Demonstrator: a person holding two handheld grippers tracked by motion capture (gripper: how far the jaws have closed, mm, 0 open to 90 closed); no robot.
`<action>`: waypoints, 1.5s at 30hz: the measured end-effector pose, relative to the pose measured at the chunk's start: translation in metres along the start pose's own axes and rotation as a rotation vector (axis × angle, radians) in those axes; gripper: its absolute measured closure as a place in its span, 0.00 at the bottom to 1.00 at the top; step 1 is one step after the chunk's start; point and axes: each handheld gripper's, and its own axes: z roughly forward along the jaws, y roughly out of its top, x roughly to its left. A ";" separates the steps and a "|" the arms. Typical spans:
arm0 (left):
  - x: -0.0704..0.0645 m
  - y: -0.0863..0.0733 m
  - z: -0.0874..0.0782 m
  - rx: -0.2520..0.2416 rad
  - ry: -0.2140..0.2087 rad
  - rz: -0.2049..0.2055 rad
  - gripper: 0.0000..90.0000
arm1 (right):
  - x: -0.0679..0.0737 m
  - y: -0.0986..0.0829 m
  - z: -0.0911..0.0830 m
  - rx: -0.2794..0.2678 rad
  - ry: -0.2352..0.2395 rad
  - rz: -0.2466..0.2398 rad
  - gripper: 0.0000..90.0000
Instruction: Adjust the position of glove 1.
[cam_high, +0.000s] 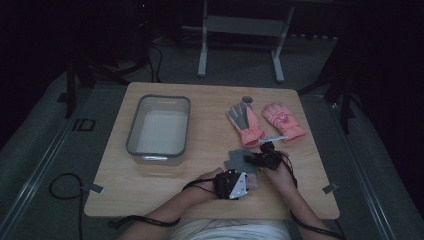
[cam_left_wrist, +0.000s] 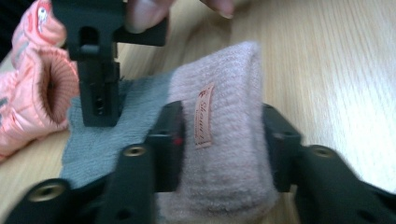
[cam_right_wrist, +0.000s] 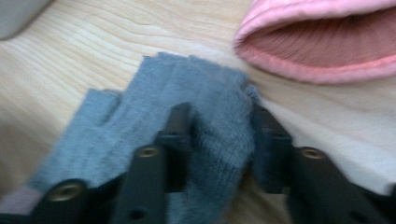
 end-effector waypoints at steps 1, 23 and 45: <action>0.004 0.001 -0.001 0.001 -0.015 -0.030 0.70 | 0.002 0.001 0.000 0.007 0.003 -0.010 0.79; 0.039 0.014 -0.045 0.013 -0.091 -0.125 0.79 | 0.036 0.039 -0.030 -0.063 0.017 -0.135 0.83; 0.090 0.013 -0.110 0.049 -0.040 -0.152 0.79 | 0.078 0.106 -0.030 -0.135 0.050 -0.210 0.83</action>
